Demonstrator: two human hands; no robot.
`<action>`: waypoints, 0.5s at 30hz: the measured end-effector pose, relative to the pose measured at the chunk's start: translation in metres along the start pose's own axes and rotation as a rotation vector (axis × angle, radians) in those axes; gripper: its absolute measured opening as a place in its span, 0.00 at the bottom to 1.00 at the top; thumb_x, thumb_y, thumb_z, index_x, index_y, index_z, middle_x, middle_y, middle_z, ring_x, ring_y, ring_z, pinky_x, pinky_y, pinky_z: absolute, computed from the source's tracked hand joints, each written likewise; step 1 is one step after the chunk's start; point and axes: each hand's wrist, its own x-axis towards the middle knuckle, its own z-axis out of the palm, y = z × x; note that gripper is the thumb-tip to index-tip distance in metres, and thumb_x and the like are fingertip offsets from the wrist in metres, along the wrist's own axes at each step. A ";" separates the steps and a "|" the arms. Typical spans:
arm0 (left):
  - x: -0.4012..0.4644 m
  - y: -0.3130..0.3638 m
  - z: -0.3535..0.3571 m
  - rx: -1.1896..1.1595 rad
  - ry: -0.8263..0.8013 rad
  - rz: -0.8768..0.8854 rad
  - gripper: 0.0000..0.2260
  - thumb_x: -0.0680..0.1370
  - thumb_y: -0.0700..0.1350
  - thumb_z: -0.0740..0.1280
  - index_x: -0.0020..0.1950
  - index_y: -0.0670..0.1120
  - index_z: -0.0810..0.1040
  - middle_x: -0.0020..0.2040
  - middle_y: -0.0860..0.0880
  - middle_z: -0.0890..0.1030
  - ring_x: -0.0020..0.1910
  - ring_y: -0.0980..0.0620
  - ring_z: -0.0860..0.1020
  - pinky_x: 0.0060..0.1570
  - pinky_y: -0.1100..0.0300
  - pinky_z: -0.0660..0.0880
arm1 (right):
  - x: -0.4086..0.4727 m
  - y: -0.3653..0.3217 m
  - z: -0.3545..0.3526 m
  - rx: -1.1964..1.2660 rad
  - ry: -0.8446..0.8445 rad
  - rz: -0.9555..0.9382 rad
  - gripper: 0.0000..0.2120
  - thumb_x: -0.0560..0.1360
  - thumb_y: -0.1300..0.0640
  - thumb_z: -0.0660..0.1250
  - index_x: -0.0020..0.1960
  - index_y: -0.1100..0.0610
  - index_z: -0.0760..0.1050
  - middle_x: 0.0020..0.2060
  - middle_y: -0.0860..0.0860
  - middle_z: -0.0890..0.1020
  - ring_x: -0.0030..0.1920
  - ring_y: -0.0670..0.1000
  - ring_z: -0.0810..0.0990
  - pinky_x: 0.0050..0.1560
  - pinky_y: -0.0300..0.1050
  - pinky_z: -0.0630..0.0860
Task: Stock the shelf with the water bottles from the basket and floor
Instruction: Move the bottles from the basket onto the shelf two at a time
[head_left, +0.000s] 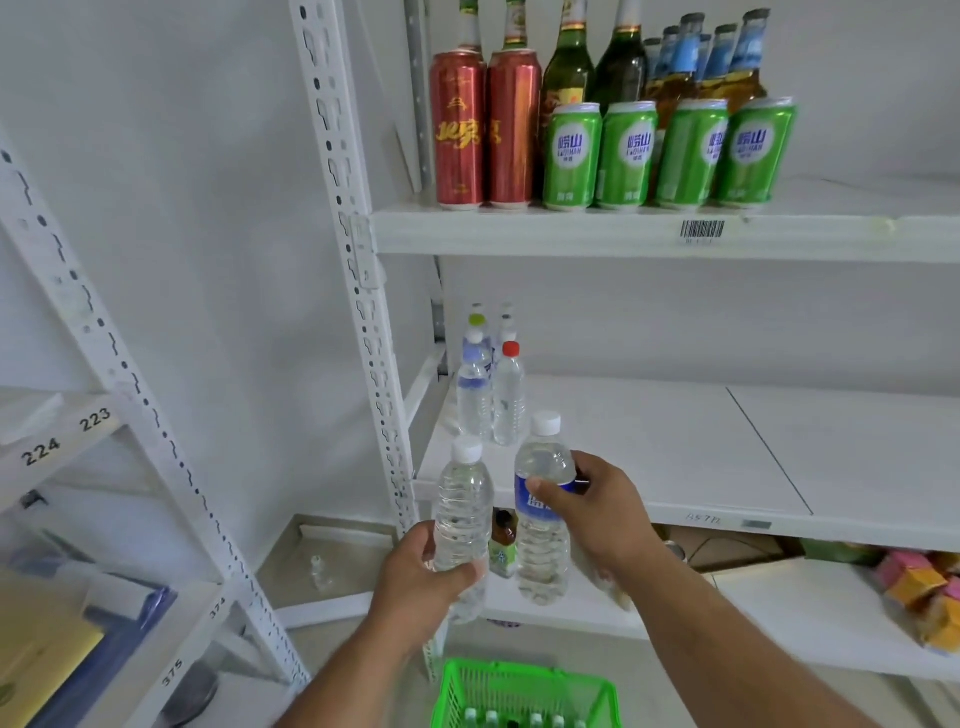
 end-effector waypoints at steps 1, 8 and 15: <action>0.003 0.001 0.004 -0.001 0.010 -0.001 0.25 0.57 0.52 0.79 0.54 0.55 0.80 0.50 0.54 0.86 0.53 0.52 0.83 0.58 0.45 0.78 | 0.005 0.000 -0.003 0.001 -0.007 -0.002 0.13 0.72 0.48 0.75 0.55 0.48 0.81 0.46 0.44 0.86 0.47 0.45 0.84 0.47 0.44 0.81; 0.030 0.004 0.018 0.056 0.023 -0.005 0.20 0.63 0.45 0.80 0.53 0.55 0.80 0.47 0.57 0.86 0.48 0.57 0.84 0.48 0.58 0.80 | 0.037 -0.001 -0.010 0.014 -0.042 -0.035 0.11 0.72 0.48 0.74 0.54 0.46 0.82 0.45 0.40 0.86 0.45 0.41 0.84 0.45 0.39 0.79; 0.081 0.002 0.012 0.123 0.013 0.041 0.15 0.67 0.41 0.78 0.50 0.55 0.81 0.45 0.63 0.85 0.43 0.66 0.81 0.37 0.74 0.73 | 0.082 0.000 0.002 -0.015 0.000 -0.026 0.10 0.73 0.50 0.75 0.54 0.47 0.82 0.44 0.42 0.86 0.45 0.43 0.83 0.46 0.39 0.79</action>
